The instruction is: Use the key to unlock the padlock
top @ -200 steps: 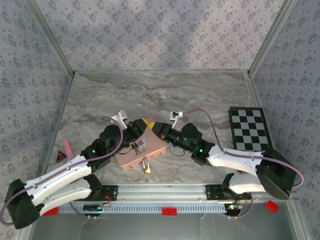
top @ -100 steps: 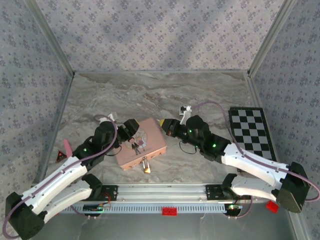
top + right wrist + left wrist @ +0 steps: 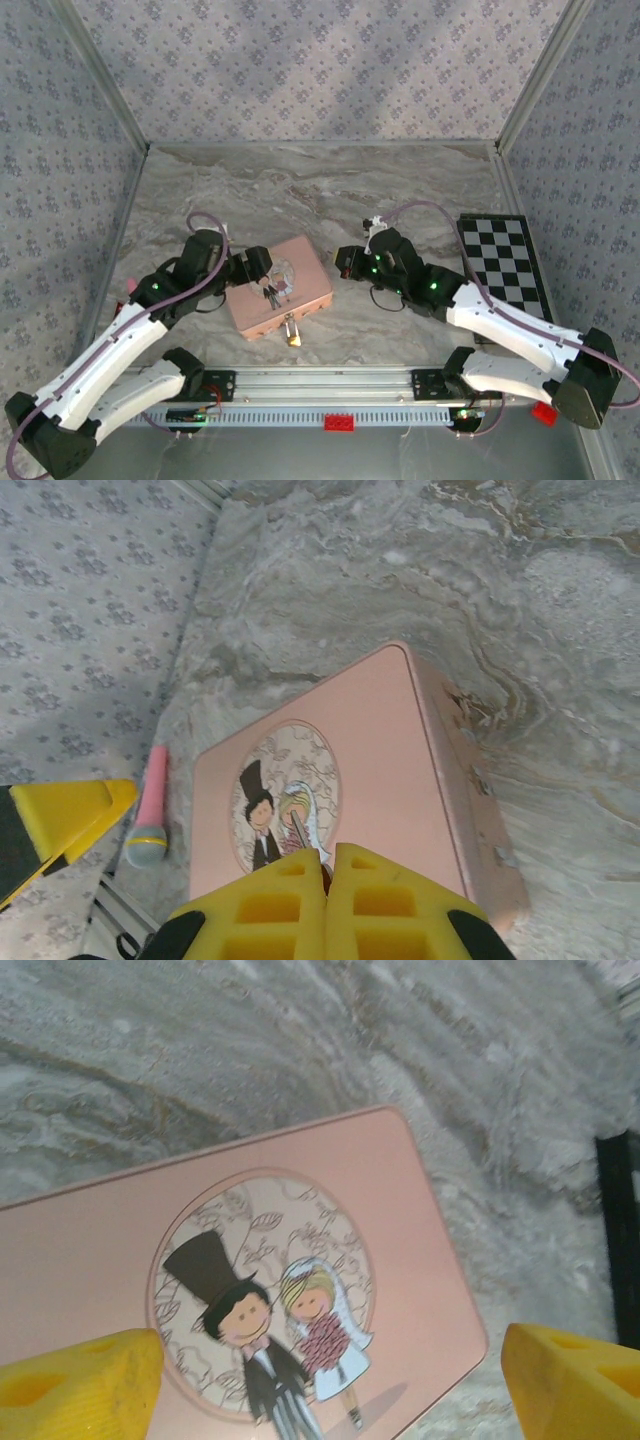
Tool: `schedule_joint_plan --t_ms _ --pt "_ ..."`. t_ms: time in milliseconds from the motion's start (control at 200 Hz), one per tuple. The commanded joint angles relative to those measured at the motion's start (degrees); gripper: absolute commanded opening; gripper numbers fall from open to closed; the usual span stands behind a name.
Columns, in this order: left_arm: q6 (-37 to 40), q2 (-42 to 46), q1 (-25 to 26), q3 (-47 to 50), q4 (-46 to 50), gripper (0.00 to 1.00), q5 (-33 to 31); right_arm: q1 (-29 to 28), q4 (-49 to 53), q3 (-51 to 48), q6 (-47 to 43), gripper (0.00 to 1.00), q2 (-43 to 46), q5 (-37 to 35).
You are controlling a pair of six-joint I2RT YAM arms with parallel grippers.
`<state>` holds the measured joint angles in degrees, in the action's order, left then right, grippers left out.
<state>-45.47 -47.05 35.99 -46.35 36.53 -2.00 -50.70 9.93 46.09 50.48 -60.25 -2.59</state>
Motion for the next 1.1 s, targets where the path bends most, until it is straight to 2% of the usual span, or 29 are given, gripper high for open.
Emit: schedule_joint_plan --t_ms 0,105,170,315,390,465,555,670,940,1094 --pt "3.82 -0.47 -0.32 -2.98 8.15 0.88 0.79 0.32 4.47 2.32 -3.36 0.0 1.1 -0.3" --pt "4.07 -1.52 0.27 -4.99 13.9 0.87 0.61 0.34 7.06 3.34 -5.21 0.0 1.18 -0.22" --pt "3.56 -1.82 2.49 -6.06 17.96 0.87 -0.71 0.25 8.95 3.75 -6.41 0.0 1.57 -0.69" --pt "-1.69 -2.69 14.3 -7.7 26.38 0.87 -3.96 0.29 11.7 2.54 -7.66 0.0 3.65 -2.82" --pt "-7.86 -2.17 21.09 -6.62 28.62 0.85 -5.62 0.49 11.9 1.33 -7.71 0.0 4.78 -3.55" --pt "-14.01 -0.81 28.05 -3.7 26.93 0.84 -6.54 0.66 11.33 0.21 -7.76 0.0 5.52 -3.61" --pt "-19.92 0.72 33.62 1.32 21.15 0.81 -7.5 0.81 10.01 -1.02 -7.66 0.0 6.0 -3.33" --pt "-24.59 0.46 40.79 5.84 13.58 0.8 -14.22 0.98 8.62 -1.85 -7.63 0.0 6.11 -2.73" --pt "-27.45 -7.9 42.14 8.95 5.86 0.79 -17.26 1.38 7.64 -2.85 -7.51 0.0 7.26 -2.27" --pt "-28.31 -9.85 40.73 10.64 3.59 0.8 -17.84 1.39 7.1 -3.51 -6.99 0.0 8.03 -2.12"
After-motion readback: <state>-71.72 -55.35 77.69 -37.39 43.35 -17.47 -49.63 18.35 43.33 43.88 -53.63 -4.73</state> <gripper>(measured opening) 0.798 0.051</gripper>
